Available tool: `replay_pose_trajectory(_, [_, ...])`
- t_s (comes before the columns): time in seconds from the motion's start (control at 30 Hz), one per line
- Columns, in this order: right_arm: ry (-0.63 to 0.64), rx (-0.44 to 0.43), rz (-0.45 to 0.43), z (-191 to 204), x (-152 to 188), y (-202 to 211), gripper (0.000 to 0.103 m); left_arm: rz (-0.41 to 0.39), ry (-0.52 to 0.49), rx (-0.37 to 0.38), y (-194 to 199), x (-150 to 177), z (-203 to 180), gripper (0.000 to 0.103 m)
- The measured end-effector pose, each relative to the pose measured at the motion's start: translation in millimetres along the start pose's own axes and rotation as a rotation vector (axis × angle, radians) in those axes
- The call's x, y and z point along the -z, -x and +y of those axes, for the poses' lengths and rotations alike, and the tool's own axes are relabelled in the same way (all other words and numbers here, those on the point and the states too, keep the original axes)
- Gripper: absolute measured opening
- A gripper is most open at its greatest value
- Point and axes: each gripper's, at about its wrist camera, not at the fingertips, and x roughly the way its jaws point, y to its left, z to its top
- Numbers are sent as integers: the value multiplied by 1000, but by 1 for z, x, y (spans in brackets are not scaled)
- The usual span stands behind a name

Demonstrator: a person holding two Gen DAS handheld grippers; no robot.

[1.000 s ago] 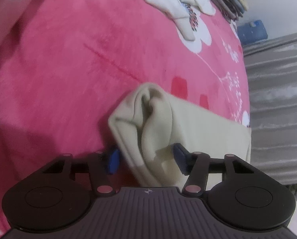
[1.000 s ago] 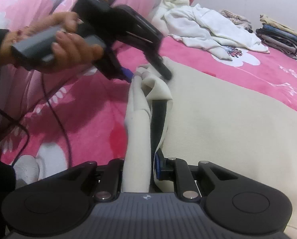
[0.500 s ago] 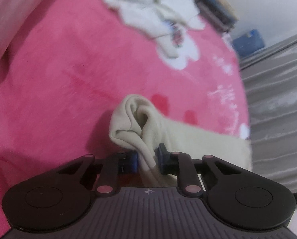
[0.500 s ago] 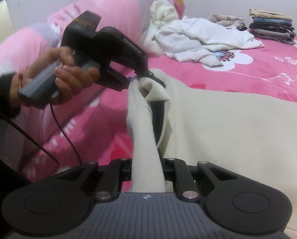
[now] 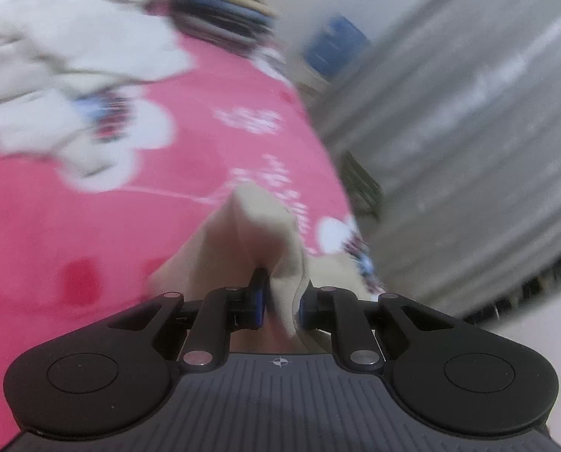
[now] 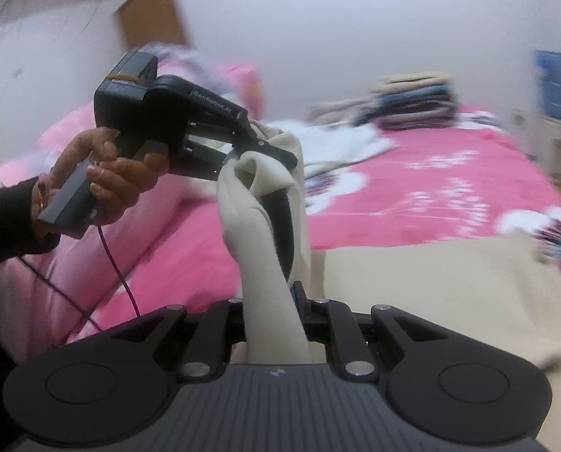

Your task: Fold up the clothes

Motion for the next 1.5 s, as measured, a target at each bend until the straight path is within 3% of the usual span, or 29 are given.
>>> replay_pose_trajectory(0.13, [-137,110,-61,-36,0,24,14,87,-131,0,-67,-19,-42,13])
replay_pose_trajectory(0.3, [-251,235,-85,-88,10,49,13,165,-179,-33,-149,-22,-73,13])
replay_pose_trajectory(0.43, [-384,288,-77,-130,29,56,10,233,-162,42,-190,-21,-73,29])
replay_pose_trajectory(0.5, [-500,291,-60,-153,44,53,10,252,-91,93,-197,-21,-65,31])
replay_pose_trajectory(0.57, [-597,272,-63,-169,55,51,9,215,-36,158,-187,-24,-55,32])
replay_pose_trajectory(0.67, [-627,241,-118,-173,53,62,6,179,-25,219,-165,-26,-42,32])
replay_pose_trajectory(0.77, [-613,236,-155,-172,45,74,6,182,-90,220,-145,-17,-38,32])
replay_pose_trajectory(0.9, [-638,274,-89,-182,59,67,6,207,-229,190,-124,12,-34,32])
replay_pose_trajectory(1.0, [-634,288,-68,-180,67,58,7,161,-362,125,-121,37,-37,32])
replay_pose_trajectory(1.03, [-635,292,-57,-179,67,59,9,146,-396,105,-122,43,-38,32])
replay_pose_trajectory(1.1, [-621,311,-30,-177,64,64,25,128,-445,71,-126,51,-39,32])
replay_pose_trajectory(1.17, [-579,345,-2,-175,54,78,34,110,-462,68,-126,53,-38,33])
replay_pose_trajectory(1.27, [-470,436,-40,-170,25,114,38,93,-470,77,-127,55,-34,34])
replay_pose_trajectory(1.3, [-446,452,-67,-170,13,122,45,88,-472,80,-128,56,-33,34])
replay_pose_trajectory(1.33, [-438,445,-86,-174,-1,123,57,84,-475,82,-128,57,-32,34])
replay_pose_trajectory(1.4, [-420,376,-65,-184,-24,104,66,74,-502,78,-128,61,-32,35])
replay_pose_trajectory(1.5, [-386,281,21,-198,-49,43,67,59,-547,69,-128,68,-34,36])
